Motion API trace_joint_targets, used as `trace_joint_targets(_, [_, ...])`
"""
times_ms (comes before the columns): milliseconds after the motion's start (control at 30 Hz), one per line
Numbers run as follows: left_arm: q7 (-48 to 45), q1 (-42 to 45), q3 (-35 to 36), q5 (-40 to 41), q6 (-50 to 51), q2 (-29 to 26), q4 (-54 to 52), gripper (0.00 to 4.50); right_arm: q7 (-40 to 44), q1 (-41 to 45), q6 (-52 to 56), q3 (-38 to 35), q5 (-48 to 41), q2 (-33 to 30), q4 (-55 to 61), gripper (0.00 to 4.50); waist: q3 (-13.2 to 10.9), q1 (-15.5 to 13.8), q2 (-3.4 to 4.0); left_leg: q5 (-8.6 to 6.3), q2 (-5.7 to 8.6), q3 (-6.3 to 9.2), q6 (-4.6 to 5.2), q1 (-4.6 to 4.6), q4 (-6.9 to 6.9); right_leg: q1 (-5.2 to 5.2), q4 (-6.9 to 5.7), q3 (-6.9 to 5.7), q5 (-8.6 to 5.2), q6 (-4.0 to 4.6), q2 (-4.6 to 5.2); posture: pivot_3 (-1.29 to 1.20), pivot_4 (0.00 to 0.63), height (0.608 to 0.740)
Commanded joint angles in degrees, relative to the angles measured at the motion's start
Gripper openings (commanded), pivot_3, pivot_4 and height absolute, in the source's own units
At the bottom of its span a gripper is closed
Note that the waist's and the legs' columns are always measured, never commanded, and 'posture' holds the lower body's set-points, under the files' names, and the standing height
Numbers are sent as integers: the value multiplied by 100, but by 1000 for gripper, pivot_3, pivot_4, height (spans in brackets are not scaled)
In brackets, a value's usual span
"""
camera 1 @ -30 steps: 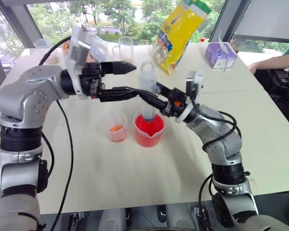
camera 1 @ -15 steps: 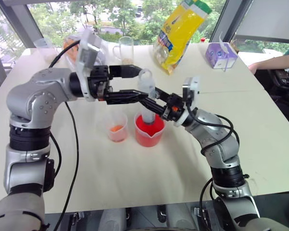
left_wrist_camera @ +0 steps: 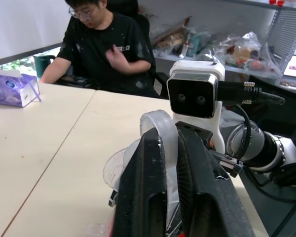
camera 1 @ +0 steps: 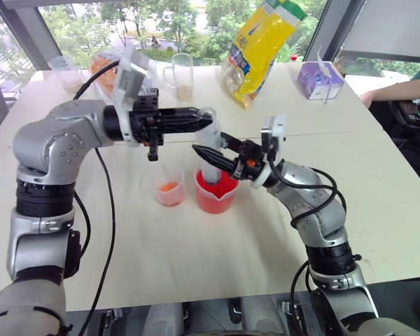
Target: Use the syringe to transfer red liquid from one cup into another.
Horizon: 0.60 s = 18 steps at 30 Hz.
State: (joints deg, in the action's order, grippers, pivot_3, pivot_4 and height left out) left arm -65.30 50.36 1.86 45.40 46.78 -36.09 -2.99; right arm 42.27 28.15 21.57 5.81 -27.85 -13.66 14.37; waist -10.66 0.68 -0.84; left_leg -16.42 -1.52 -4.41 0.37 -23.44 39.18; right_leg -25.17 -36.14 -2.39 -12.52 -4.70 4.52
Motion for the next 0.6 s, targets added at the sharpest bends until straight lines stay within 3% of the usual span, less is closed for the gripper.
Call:
trace_joint_targets(33, [-127,209,22,66,-115,72,-150,69,-82,53,-62,-88,3,-35,122,1389,0,2,0,0,0,0,0,0,0,0,0,0,0,0,0,0,150,740])
trace_joint_targets(600, [-157,874,260,111,-191,51,1,69,104,-253,-54,75,-29,-107,-147,1389,0,7,0,0,0,0,0,1,0,0,-1,0,0,0,0,0,150,740])
